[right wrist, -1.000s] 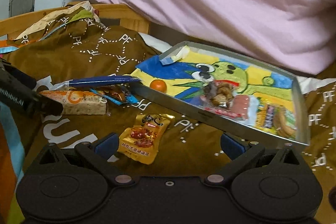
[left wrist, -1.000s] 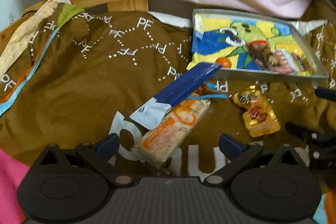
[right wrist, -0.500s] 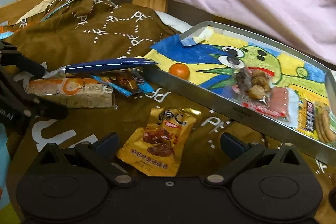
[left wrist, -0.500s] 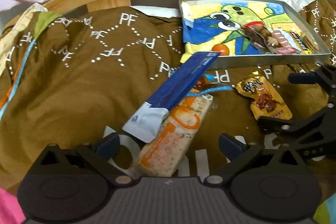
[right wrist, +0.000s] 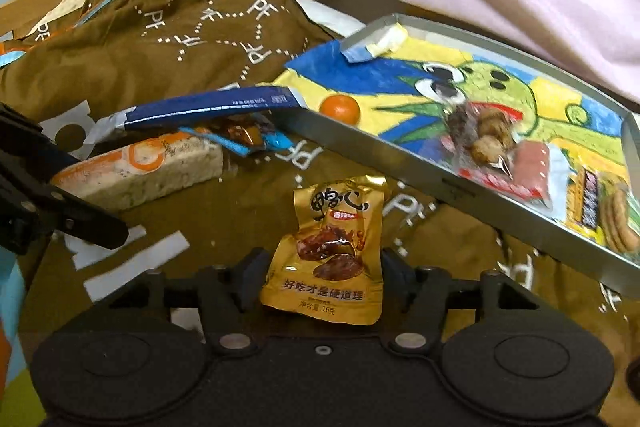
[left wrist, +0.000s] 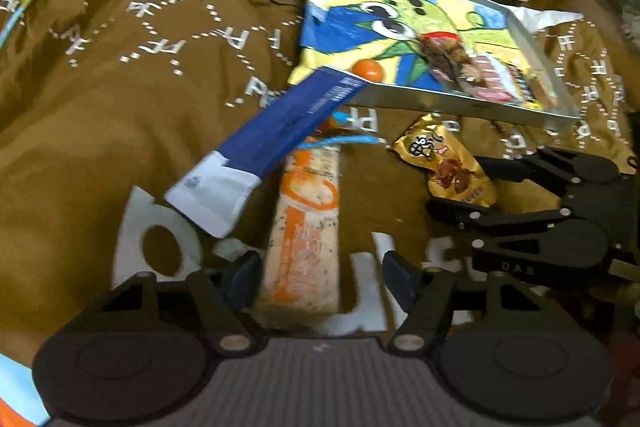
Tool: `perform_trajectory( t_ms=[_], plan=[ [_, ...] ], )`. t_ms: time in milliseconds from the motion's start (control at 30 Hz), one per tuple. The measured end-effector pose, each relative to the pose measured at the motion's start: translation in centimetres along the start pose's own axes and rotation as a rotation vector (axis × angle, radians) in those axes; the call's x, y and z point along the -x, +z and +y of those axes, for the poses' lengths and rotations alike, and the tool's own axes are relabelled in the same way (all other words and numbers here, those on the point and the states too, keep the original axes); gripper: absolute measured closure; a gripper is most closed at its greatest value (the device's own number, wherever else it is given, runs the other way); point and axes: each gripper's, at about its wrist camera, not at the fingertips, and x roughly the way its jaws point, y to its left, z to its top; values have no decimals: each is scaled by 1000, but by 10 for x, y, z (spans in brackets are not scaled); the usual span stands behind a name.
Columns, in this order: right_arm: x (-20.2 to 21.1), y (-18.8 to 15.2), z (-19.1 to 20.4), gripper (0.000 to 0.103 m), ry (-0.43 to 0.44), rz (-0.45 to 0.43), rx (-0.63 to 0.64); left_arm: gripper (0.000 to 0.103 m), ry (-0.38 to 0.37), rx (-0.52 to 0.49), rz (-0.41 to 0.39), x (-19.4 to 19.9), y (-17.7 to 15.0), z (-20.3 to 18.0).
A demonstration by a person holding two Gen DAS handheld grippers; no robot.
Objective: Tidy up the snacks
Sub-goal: 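Move left tool to the white wafer bar while right tool approaches the gold jerky packet, then grasp and lift the wafer bar with left gripper while right gripper grasps the jerky packet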
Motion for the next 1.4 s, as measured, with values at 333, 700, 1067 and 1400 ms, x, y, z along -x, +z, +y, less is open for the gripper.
perform_trajectory(
  t_ms=[333, 700, 1067, 1400],
  plan=[
    [-4, 5, 4, 18, -37, -71, 57, 32, 90, 7, -57, -14, 7, -8],
    [-12, 0, 1, 46, -32, -59, 9, 64, 166, -17, -63, -19, 8, -21],
    [9, -8, 11, 44, 0, 1, 35, 61, 115, -15, -7, -12, -1, -41],
    [16, -10, 13, 51, -6, -5, 36, 65, 141, -53, -9, -17, -3, -46]
  ],
)
